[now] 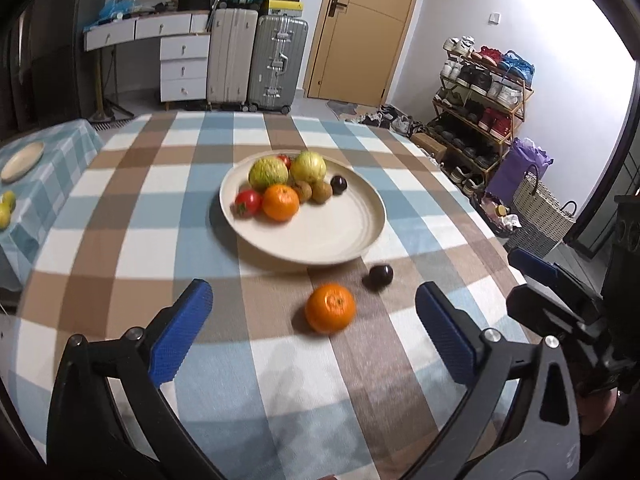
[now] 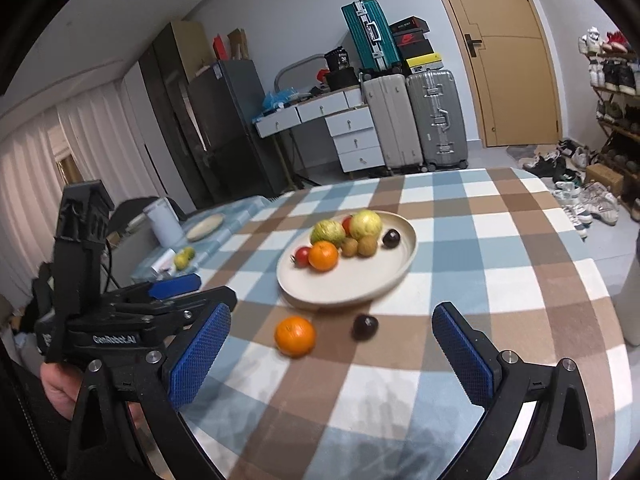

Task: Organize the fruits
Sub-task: 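Withdraw both grippers toward the last tangerine and dark plum, then grasp the last tangerine with the left gripper while the right gripper grasps the dark plum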

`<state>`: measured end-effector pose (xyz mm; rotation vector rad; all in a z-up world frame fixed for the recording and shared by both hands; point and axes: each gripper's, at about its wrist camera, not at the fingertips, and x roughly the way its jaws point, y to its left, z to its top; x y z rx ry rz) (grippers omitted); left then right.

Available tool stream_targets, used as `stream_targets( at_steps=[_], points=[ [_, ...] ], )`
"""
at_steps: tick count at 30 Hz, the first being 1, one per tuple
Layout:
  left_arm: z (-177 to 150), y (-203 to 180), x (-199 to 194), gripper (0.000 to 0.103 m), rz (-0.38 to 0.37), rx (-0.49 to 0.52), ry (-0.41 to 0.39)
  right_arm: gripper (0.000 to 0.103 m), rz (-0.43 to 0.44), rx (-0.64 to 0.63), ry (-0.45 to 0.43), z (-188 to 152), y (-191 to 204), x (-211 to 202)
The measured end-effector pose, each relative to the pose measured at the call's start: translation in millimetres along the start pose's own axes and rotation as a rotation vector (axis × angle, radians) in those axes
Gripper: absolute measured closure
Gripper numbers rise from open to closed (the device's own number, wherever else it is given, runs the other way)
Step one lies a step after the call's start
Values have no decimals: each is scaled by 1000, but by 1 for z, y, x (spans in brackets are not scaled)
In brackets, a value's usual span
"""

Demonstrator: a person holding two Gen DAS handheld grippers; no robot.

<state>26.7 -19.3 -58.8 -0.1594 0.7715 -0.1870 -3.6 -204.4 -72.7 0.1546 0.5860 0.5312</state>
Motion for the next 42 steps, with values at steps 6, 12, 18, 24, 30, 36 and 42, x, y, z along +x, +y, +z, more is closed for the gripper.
stream_targets(
  at_steps=[6, 12, 18, 24, 30, 36, 42],
  points=[
    [-27, -2, 16, 1, 12, 22, 29, 0, -44, -25, 31, -27, -2, 4],
    [-37, 4, 32, 1, 12, 2, 65, 0, -58, -8, 37, -43, -9, 7],
    [-31, 12, 56, 1, 3, -27, 133, 0, -36, 50, 56, -43, -21, 15],
    [-22, 12, 81, 2, -29, -10, 162, 0, -35, 73, 81, -41, -24, 21],
    [-12, 13, 95, 10, -107, -28, 168, 0, -8, 93, 126, -42, -28, 30],
    [-9, 8, 106, 39, -157, 6, 203, 0, 0, 90, 136, -37, -29, 34],
    [-4, 8, 110, 65, -200, 31, 216, 0, 31, 149, 113, -28, -40, 37]
  ],
)
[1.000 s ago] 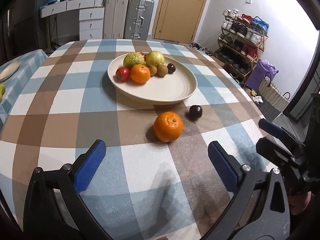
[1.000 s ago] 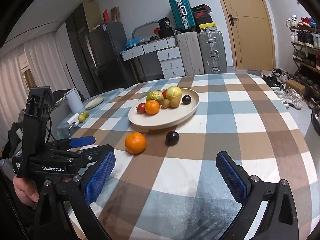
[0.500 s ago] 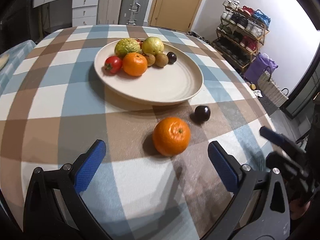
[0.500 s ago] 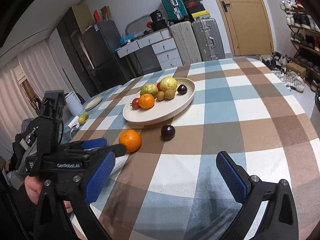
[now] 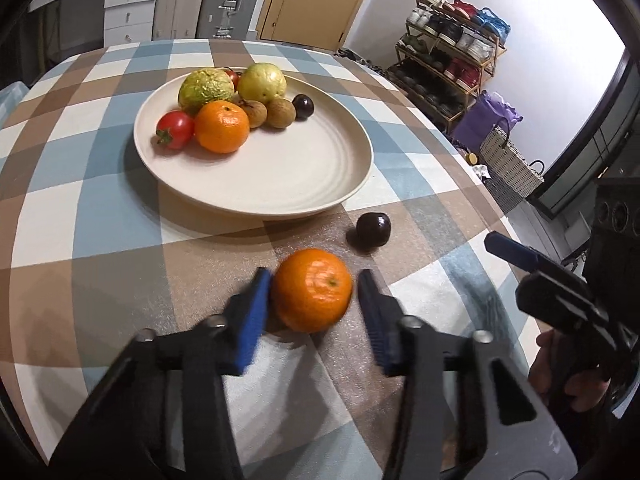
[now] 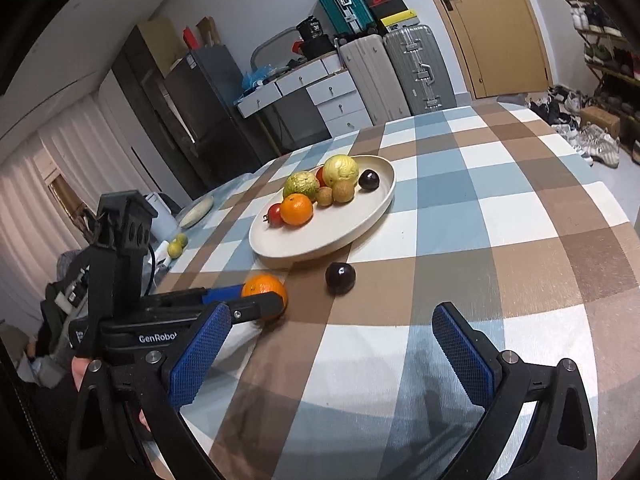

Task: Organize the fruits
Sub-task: 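Grasp the last tangerine with the left gripper while the right gripper grasps the dark plum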

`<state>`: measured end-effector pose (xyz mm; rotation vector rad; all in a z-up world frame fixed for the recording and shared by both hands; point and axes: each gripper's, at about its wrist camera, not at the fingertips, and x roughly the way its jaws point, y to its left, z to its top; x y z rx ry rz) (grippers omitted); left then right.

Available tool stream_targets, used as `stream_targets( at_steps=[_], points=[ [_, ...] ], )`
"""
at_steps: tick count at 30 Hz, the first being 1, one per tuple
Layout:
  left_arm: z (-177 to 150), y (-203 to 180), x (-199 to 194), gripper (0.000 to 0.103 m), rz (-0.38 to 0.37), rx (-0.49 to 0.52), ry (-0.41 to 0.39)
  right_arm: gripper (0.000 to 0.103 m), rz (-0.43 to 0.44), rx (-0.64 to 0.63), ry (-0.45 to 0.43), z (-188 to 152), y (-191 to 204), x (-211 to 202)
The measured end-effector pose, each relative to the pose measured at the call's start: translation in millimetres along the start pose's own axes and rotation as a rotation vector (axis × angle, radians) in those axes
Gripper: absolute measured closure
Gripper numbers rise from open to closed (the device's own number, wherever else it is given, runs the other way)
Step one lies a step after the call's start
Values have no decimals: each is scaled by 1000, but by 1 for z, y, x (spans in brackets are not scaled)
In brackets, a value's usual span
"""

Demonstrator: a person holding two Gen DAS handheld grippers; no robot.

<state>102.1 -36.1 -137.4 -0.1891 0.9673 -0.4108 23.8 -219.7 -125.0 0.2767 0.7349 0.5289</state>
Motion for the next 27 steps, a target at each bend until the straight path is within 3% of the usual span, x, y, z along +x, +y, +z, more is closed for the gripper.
stream_targets(
  at_steps=[8, 25, 27],
  points=[
    [-6, 5, -6, 66, -71, 4, 14, 0, 15, -32, 18, 4, 1, 4],
    [-21, 41, -49, 66, -112, -53, -48, 1, -51, -47, 134, 15, 8, 54],
    [-23, 45, -53, 66, -116, -63, -54, 9, -64, -40, 131, 18, 8, 61]
  ],
)
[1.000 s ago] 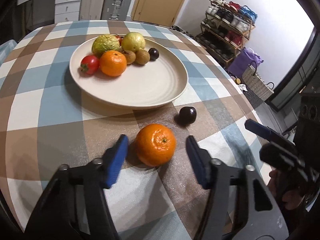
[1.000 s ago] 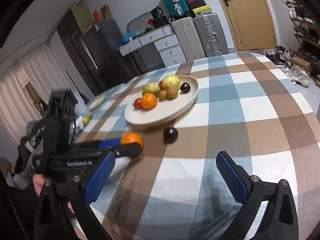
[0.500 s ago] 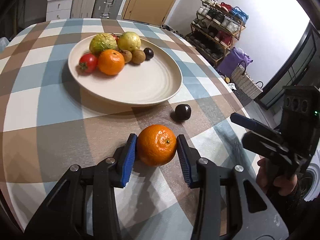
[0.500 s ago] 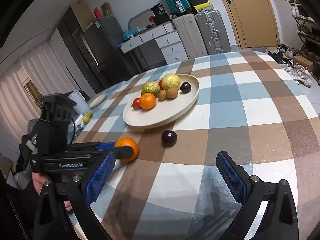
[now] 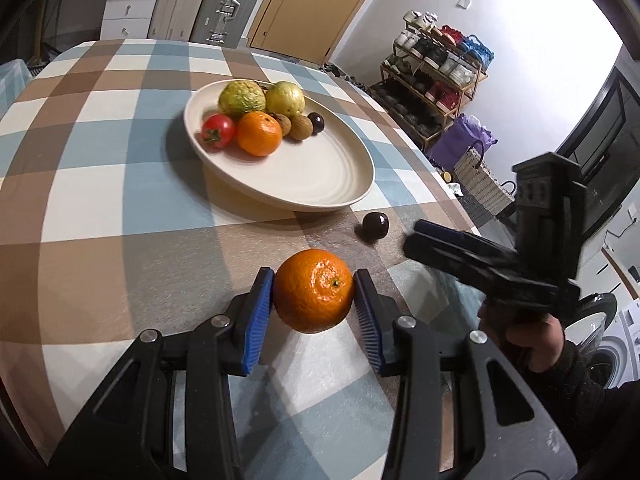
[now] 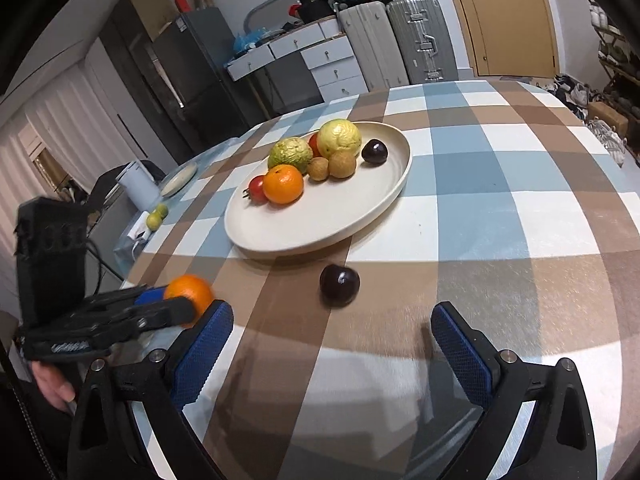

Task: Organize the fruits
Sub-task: 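Grasp the last tangerine with the left gripper while the right gripper grasps the dark plum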

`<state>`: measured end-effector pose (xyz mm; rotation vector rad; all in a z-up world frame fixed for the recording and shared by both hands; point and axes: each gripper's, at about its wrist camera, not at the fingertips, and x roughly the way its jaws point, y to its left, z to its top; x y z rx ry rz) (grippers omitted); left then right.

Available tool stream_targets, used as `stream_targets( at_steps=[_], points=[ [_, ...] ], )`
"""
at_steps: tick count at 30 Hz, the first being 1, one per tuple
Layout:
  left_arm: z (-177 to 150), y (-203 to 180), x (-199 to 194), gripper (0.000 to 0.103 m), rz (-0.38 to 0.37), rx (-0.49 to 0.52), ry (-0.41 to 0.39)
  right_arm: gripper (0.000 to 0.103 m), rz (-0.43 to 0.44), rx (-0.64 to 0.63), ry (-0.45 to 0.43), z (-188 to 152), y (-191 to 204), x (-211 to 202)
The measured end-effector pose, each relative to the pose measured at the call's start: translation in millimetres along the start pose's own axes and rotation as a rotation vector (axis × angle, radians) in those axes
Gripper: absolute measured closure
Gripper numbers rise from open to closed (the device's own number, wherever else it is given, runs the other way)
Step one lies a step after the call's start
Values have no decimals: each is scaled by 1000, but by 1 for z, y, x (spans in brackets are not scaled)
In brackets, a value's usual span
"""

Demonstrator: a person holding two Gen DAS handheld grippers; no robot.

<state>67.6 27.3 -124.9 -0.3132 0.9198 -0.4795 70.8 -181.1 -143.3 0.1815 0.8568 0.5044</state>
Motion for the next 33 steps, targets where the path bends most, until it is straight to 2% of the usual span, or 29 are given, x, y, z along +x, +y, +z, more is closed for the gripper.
stream_targets(
  at_steps=[1, 2, 3, 7, 9, 14, 15, 16, 18, 24, 33],
  points=[
    [-1, 2, -3, 66, -5, -4, -2, 15, -17, 1, 5, 1, 0, 4],
    [-2, 3, -4, 66, -5, -6, -3, 27, -26, 2, 18, 2, 0, 8],
    [-4, 6, -6, 66, -5, -12, -6, 30, -29, 6, 39, 3, 0, 14],
    [-8, 13, -12, 66, -14, -24, -4, 33, -44, -3, 26, 7, 5, 17],
    [-11, 16, -14, 66, -11, -28, -8, 51, -57, -11, 34, 9, 8, 21],
    [-14, 24, -22, 66, -11, -51, -20, 63, -104, -19, 55, 11, 12, 28],
    [-15, 26, -23, 66, -7, -54, -19, 73, -124, -35, 75, 12, 15, 30],
    [-16, 28, -24, 66, -4, -58, -17, 79, -140, -56, 88, 13, 19, 31],
    [-16, 30, -26, 66, -3, -60, -15, 79, -171, -101, 97, 14, 27, 32],
    [-14, 29, -36, 66, 15, -57, -47, 79, -134, -70, 64, 12, 30, 25],
    [7, 16, -46, 65, 43, -17, -89, 79, -141, -146, 7, 10, 45, -1]
  ],
)
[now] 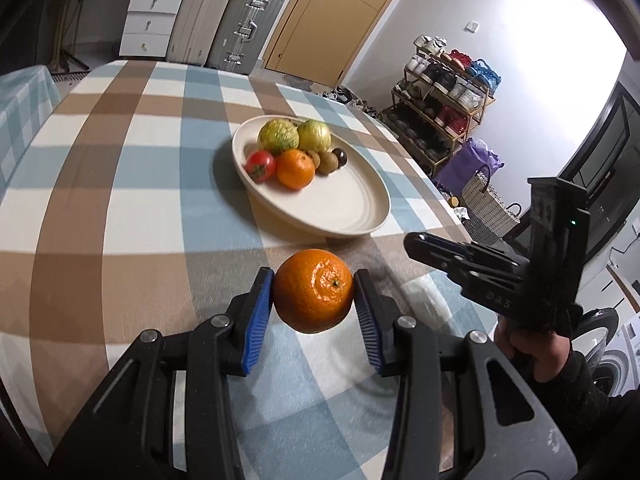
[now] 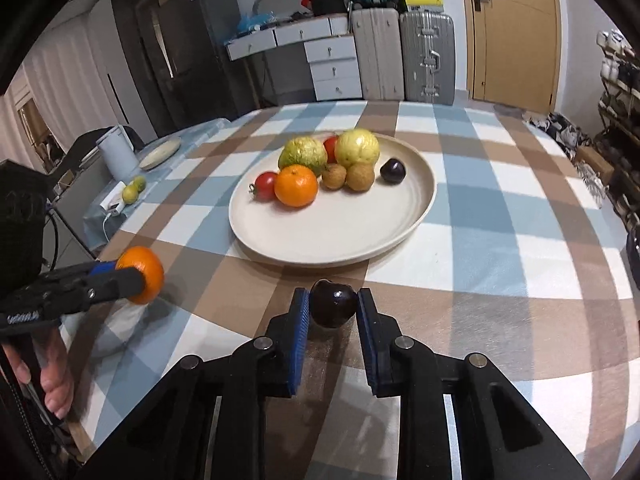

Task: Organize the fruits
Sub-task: 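Grasp the last tangerine with the left gripper while the right gripper grasps the dark plum, then lower the tangerine and plum onto the plate and open both grippers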

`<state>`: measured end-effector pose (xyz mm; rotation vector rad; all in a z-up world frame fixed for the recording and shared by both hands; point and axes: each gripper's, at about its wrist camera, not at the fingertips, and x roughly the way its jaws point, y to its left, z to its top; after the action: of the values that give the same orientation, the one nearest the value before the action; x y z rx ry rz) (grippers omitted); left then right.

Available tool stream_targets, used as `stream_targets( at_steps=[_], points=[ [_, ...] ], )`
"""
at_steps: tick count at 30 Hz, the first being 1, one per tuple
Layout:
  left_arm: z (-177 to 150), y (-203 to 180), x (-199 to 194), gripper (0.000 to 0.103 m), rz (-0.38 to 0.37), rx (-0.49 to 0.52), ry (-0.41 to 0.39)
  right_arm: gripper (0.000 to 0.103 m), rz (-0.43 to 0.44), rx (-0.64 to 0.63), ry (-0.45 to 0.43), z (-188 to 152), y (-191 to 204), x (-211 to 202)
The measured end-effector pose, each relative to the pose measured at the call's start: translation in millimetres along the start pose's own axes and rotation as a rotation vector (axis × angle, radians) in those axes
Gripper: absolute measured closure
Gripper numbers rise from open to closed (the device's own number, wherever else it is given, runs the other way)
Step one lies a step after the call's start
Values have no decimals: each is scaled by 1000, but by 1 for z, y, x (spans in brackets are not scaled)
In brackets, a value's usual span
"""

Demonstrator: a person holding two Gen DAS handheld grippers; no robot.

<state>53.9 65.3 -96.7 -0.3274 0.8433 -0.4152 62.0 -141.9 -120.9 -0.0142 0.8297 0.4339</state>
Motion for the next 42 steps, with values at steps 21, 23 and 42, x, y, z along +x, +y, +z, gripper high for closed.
stream_targets(
  at_steps=[21, 23, 42],
  points=[
    [81, -20, 39, 65, 42, 29, -56, 79, 107, 47, -153, 73, -34, -12],
    [85, -17, 46, 65, 44, 23, -47, 79, 114, 38, -155, 82, -32, -5],
    [79, -3, 104, 65, 22, 8, 53, 79, 187, 23, -62, 106, -29, 67]
  ],
)
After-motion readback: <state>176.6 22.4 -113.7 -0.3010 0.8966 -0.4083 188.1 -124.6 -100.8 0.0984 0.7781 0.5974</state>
